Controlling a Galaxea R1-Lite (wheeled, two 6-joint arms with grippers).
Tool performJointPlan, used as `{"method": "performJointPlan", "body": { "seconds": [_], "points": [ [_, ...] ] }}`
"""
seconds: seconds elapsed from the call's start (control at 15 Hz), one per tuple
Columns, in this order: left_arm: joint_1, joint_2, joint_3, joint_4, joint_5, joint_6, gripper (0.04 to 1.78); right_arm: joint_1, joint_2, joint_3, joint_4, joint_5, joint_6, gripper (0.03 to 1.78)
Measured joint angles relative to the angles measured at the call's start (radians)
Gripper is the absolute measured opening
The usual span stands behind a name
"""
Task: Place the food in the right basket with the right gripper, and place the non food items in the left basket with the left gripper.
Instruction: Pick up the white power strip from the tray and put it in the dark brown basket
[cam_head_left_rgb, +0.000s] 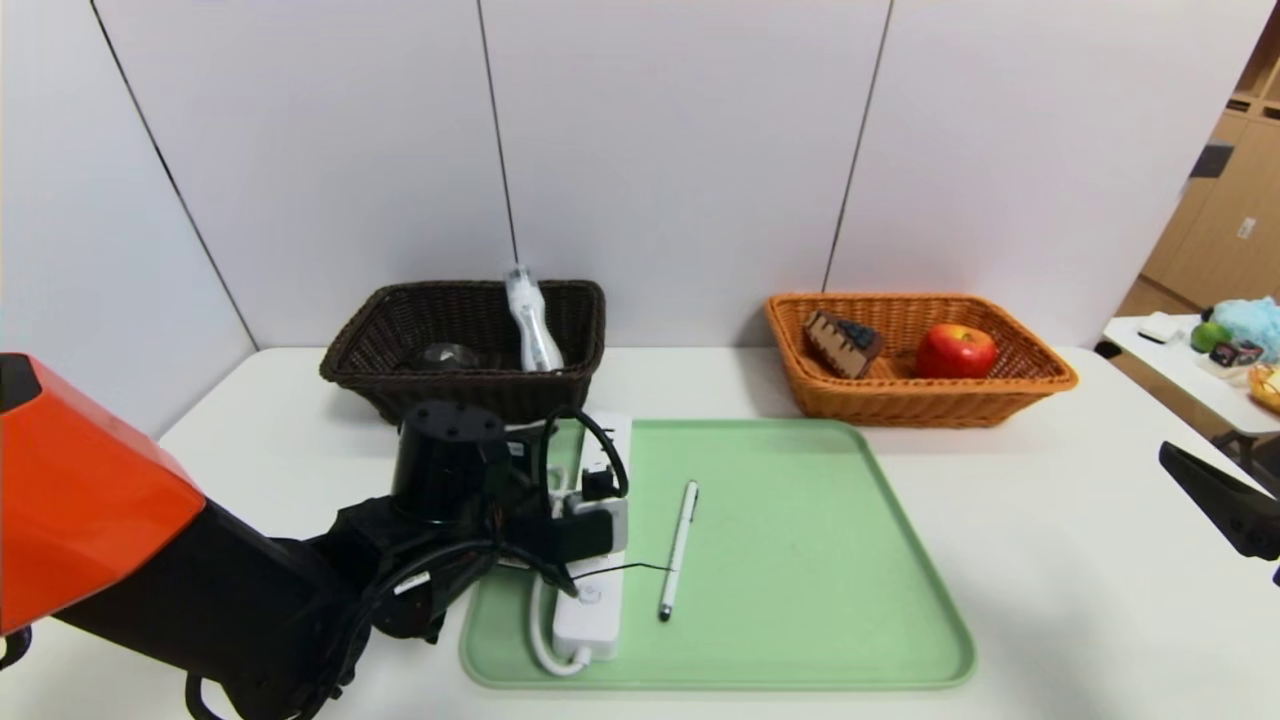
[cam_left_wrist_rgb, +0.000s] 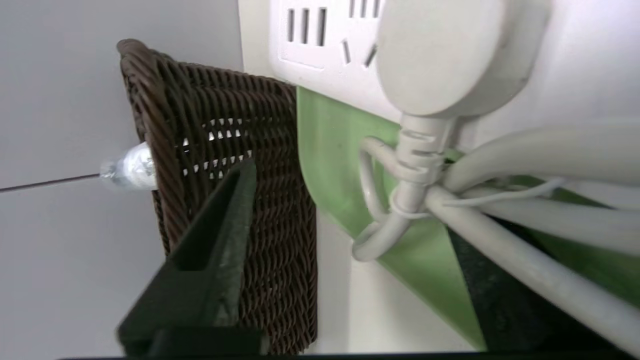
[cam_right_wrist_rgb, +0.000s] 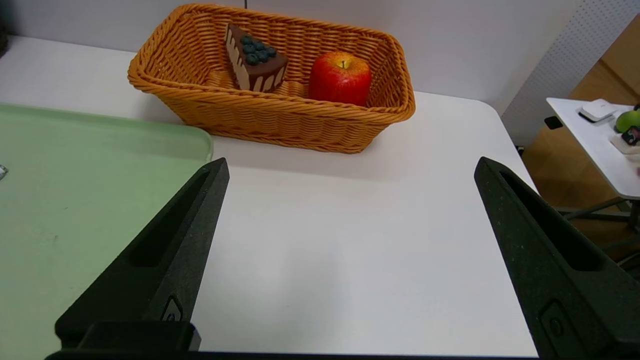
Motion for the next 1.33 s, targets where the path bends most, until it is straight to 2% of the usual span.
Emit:
{"method": "performJointPlan", "body": {
  "seconds": [0.2,0.27,0.33,0.4,0.6,0.87,1.07,1.33],
  "points": [
    [0.001,0.004,0.0,0.0,-0.001,0.0,0.8,0.0,0.0,0.0,0.0,0.001,-0.001,1.69],
    [0.001,0.005,0.001,0.002,-0.002,-0.001,0.56,0.0,-0.001,0.0,0.0,0.001,-0.001,1.69],
    [-0.001,0.007,0.003,0.005,-0.004,-0.001,0.07,0.0,-0.001,0.0,0.0,0.001,-0.001,1.69],
    [0.001,0.008,0.004,0.002,-0.004,-0.002,0.13,0.0,-0.001,0.0,0.0,0.0,-0.001,1.69],
    [0.001,0.006,0.011,-0.003,-0.003,-0.001,0.13,0.001,-0.002,0.001,0.0,0.021,-0.001,1.69],
    [0.001,-0.008,0.01,-0.041,-0.02,-0.026,0.13,0.001,-0.003,0.009,0.0,0.026,-0.001,1.69],
    [-0.003,-0.029,-0.002,-0.135,-0.164,-0.1,0.13,0.001,-0.004,0.017,0.002,0.027,-0.003,1.69],
    [-0.004,-0.036,-0.035,-0.171,-0.313,-0.192,0.13,0.019,-0.005,0.026,-0.001,0.029,-0.007,1.69]
  ]
}}
